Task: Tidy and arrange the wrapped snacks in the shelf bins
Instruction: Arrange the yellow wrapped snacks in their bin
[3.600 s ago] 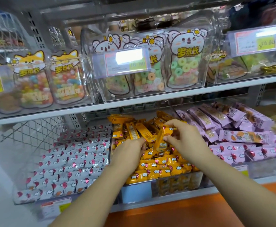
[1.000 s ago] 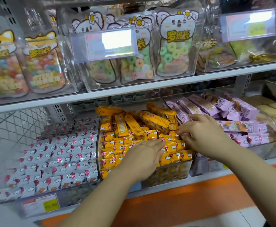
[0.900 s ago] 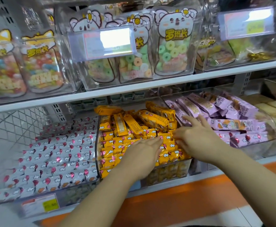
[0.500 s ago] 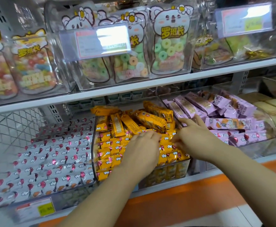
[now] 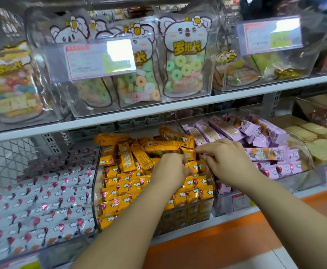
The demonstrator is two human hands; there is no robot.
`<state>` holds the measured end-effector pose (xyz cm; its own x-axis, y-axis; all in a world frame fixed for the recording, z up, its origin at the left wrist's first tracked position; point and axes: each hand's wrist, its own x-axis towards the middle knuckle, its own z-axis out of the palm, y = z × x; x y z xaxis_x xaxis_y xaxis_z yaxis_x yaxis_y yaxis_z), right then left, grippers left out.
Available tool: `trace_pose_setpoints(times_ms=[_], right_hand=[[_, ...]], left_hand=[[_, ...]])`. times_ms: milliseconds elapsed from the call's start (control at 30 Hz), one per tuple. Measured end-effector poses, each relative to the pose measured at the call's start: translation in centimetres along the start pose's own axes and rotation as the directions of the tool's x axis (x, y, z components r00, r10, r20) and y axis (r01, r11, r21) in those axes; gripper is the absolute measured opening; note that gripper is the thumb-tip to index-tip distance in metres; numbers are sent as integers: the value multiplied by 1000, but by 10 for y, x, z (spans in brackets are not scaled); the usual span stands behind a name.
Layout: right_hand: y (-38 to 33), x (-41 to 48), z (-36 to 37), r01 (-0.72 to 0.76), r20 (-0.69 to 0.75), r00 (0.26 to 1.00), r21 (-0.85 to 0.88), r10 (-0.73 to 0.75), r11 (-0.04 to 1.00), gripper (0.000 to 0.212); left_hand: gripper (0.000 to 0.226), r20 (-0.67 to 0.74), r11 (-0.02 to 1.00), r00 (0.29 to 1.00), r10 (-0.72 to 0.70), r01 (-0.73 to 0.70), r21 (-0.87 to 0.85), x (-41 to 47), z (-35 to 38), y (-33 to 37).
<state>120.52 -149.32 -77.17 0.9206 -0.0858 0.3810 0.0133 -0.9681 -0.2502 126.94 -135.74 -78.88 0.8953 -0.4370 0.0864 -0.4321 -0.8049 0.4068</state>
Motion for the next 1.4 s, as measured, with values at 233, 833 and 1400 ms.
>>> trace_pose_setpoints(times_ms=[233, 833, 1400], right_hand=[[-3, 0, -1, -8, 41, 999, 3, 8, 1000, 34], [-12, 0, 5, -19, -37, 999, 24, 20, 1000, 28], [-23, 16, 18, 18, 23, 1000, 5, -18, 1000, 41]], left_hand=[[5, 52, 996, 995, 83, -81, -36, -3, -4, 4], [27, -146, 983, 972, 184, -180, 38, -26, -25, -12], [35, -58, 887, 979, 195, -151, 436, -21, -39, -48]])
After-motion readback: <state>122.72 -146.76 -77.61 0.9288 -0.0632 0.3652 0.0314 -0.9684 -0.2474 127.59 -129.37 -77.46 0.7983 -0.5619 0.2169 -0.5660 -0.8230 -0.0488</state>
